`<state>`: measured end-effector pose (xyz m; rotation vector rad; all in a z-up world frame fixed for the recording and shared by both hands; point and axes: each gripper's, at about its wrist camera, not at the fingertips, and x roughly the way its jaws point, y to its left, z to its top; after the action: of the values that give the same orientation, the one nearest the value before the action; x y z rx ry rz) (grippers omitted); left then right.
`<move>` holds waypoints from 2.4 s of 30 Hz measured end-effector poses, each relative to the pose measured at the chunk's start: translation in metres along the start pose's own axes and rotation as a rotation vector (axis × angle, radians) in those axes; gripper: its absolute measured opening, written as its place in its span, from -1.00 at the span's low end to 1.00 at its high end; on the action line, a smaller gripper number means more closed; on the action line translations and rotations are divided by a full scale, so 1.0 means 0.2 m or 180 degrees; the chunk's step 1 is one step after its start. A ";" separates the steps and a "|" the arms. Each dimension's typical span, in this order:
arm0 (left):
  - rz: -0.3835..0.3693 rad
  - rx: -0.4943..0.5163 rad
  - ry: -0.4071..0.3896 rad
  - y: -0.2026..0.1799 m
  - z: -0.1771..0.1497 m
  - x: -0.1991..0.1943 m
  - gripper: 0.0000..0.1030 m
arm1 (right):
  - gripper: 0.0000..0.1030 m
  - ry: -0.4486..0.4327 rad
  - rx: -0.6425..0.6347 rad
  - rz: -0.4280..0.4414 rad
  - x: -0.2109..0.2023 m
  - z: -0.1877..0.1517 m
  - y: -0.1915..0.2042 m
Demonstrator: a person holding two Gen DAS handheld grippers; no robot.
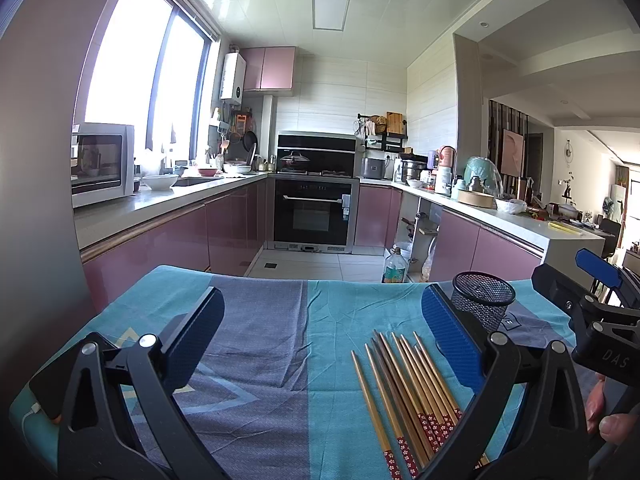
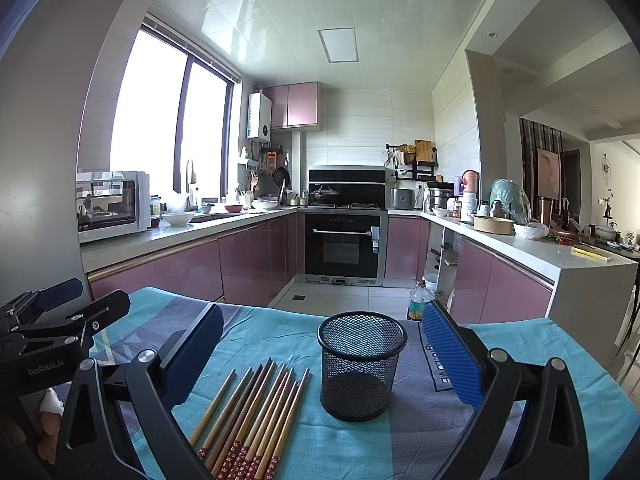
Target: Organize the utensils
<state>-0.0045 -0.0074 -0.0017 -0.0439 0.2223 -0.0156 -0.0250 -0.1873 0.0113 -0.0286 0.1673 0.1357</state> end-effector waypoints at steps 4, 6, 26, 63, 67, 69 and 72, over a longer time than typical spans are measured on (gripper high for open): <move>-0.0009 -0.0009 0.0005 -0.01 -0.01 0.00 0.89 | 0.87 -0.0004 0.0000 -0.0004 0.00 0.00 0.00; -0.0010 -0.0010 0.0004 -0.01 -0.01 -0.01 0.89 | 0.87 -0.0001 -0.0001 -0.0004 0.00 0.00 0.00; -0.0066 -0.0032 0.0048 -0.01 0.01 0.02 0.89 | 0.87 -0.0013 0.0003 -0.0023 -0.01 0.01 -0.01; -0.0086 -0.0031 0.0075 -0.02 0.00 0.02 0.89 | 0.87 0.0007 0.0009 -0.0032 -0.01 0.00 -0.02; -0.0092 -0.0032 0.0082 -0.02 -0.01 0.02 0.89 | 0.87 0.0019 0.0012 -0.0028 -0.01 -0.01 -0.02; -0.0101 -0.0032 0.0092 -0.02 -0.01 0.02 0.89 | 0.87 0.0019 0.0014 -0.0027 -0.01 -0.01 -0.02; -0.0109 -0.0031 0.0102 -0.02 -0.02 0.02 0.89 | 0.87 0.0019 0.0013 -0.0025 -0.01 -0.01 -0.02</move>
<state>-0.0007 -0.0113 -0.0058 -0.0573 0.2538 -0.0492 -0.0259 -0.1912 0.0097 -0.0255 0.1733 0.1274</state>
